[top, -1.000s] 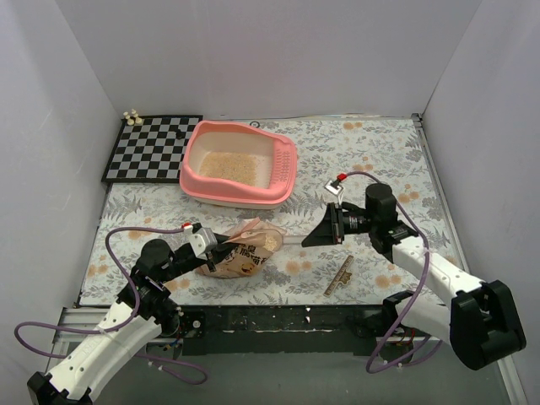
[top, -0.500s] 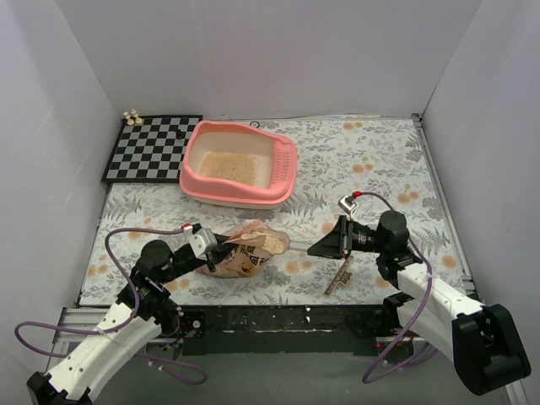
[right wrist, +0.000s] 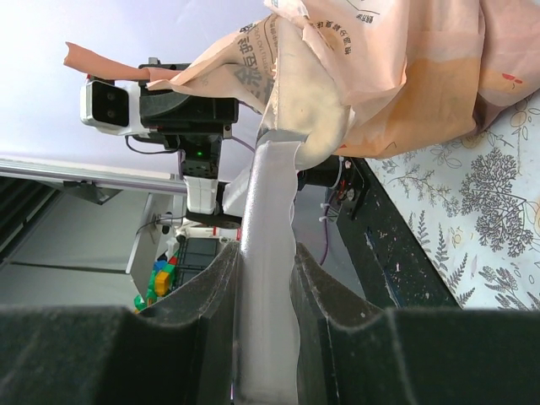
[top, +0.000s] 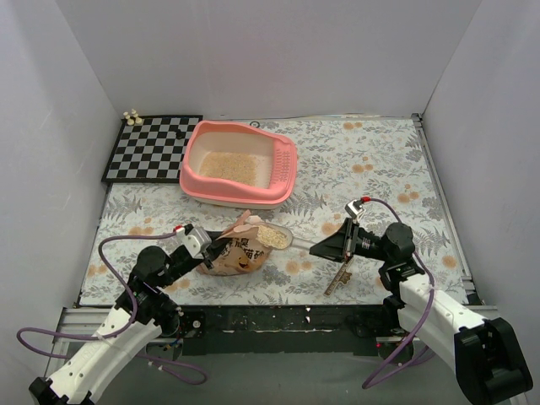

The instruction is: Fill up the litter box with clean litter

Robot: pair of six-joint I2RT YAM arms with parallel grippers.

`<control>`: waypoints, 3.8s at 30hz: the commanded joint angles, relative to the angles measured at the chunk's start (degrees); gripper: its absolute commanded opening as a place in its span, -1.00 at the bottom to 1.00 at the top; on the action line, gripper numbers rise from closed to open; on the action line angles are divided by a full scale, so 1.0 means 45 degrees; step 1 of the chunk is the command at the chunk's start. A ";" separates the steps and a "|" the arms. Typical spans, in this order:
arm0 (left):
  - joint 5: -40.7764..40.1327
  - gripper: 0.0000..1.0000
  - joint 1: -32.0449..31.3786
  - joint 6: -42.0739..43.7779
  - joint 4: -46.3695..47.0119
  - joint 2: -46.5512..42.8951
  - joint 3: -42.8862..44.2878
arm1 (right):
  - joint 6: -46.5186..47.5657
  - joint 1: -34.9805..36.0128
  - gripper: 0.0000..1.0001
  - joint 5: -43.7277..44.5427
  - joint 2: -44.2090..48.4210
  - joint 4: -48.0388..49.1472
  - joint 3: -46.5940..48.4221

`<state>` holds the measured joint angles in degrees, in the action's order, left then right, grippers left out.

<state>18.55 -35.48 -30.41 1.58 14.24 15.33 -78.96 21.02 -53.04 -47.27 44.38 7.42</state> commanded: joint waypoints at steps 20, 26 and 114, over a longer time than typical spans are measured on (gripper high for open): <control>-0.2110 -1.00 -0.0025 0.0392 0.2011 -0.1075 0.0284 | -0.0891 0.0056 -0.97 0.2272 -0.0530 -0.0429 0.2900; -0.2070 -1.00 -0.0025 0.0333 0.2011 -0.1055 0.0323 | -0.0579 0.0154 -0.97 0.3112 -0.2481 -0.0194 0.4344; 0.0176 -1.00 0.0014 -0.1054 -0.0645 -0.0294 0.1124 | 1.5671 0.5583 -0.97 0.6942 -0.4789 -2.2909 1.7257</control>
<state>18.87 -35.38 -34.54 -5.08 12.29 17.67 -8.78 44.58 -20.36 -70.06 -60.10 85.12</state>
